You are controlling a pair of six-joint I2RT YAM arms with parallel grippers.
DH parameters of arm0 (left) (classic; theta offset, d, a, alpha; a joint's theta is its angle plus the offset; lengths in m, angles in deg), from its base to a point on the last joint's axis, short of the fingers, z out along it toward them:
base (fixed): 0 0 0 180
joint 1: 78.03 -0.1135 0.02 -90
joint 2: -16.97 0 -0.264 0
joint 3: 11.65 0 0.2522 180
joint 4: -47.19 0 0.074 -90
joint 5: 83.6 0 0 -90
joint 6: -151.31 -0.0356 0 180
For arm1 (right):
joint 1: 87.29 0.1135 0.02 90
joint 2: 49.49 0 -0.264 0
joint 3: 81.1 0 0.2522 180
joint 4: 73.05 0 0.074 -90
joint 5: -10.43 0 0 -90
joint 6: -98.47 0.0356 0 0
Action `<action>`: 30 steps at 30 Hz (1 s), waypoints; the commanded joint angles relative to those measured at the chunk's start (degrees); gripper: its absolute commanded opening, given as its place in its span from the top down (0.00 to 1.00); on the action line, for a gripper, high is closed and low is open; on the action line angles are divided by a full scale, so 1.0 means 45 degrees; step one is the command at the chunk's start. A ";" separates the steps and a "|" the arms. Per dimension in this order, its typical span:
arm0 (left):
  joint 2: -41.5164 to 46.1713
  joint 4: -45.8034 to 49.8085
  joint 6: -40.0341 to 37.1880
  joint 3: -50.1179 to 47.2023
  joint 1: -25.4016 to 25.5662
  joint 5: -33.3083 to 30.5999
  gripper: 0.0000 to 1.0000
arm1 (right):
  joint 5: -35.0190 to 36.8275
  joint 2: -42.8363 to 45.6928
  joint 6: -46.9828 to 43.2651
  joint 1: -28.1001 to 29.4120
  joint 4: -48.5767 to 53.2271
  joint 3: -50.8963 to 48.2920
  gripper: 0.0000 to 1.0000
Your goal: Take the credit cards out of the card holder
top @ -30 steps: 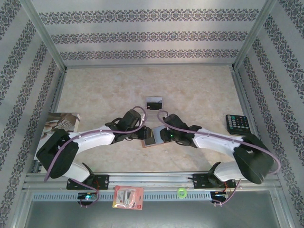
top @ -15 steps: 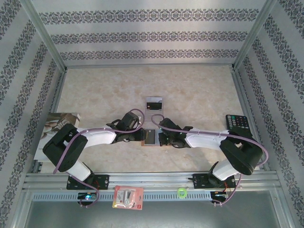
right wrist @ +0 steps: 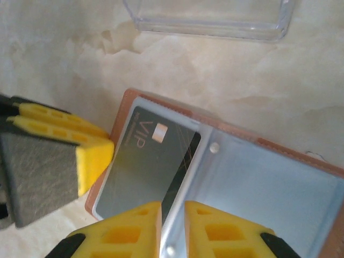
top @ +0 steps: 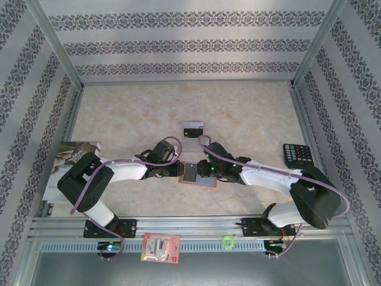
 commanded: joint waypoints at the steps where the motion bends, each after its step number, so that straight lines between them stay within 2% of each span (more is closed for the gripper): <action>1: -0.0504 0.0468 0.0139 -0.0277 0.0123 0.0082 0.78 | -0.1253 -0.0788 0.1164 -0.0170 -0.1027 0.0075 0.83; 7: -0.0327 0.0489 0.0173 -0.0516 0.0195 0.0061 0.78 | -0.1658 -0.1472 0.2219 -0.0447 -0.2174 -0.0436 0.86; 17: -0.0342 0.0339 0.0246 -0.0583 0.0285 0.0103 0.78 | -0.1347 -0.1367 0.2956 -0.0651 -0.2502 -0.1067 0.88; 30: -0.0494 0.0270 0.0269 -0.0534 0.0388 0.0235 0.79 | -0.1977 -0.1935 0.3465 -0.0752 -0.3603 -0.1284 0.83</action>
